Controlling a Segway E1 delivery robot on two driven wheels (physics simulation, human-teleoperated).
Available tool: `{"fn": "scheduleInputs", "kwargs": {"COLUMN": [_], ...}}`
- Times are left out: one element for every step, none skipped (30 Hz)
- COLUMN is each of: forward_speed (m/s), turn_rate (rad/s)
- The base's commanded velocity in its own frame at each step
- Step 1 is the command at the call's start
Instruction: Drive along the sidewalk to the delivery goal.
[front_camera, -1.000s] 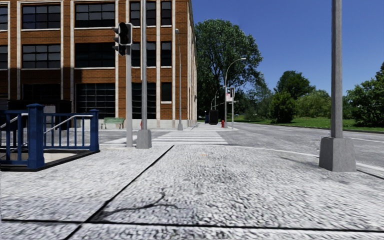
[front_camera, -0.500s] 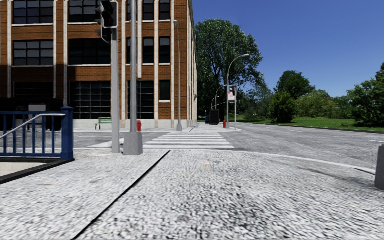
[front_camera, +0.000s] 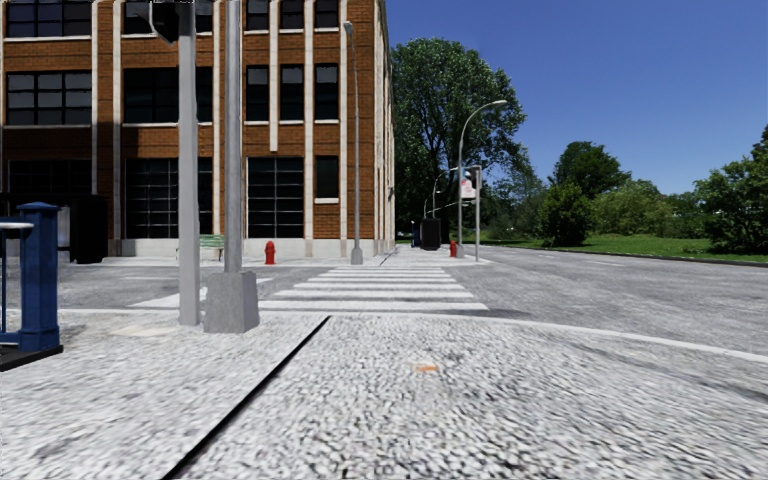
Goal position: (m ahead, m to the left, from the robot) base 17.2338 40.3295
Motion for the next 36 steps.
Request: {"fn": "scheduleInputs", "kwargs": {"forward_speed": [2.0, 2.0, 2.0, 2.0, 2.0, 2.0, 2.0, 2.0, 2.0, 2.0, 2.0, 2.0, 2.0, 2.0, 2.0, 2.0, 2.0, 2.0, 2.0, 2.0, 2.0, 2.0, 2.0, 2.0, 2.0, 2.0, 2.0, 2.0, 2.0, 2.0, 2.0, 2.0, 2.0, 2.0, 2.0, 2.0], "turn_rate": [0.0, 0.0, 0.0, 0.0, 0.0, 0.0, 0.0, 0.0, 0.0, 0.0, 0.0, 0.0, 0.0, 0.0, -0.08, -0.12, -0.12, -0.12, -0.12, -0.09, 0.0, 0.0, 0.0, 0.0, 0.0, 0.0, 0.0, 0.0, 0.0, 0.0, 0.0, 0.0, 0.0, 0.0, 0.0, 0.0]}}
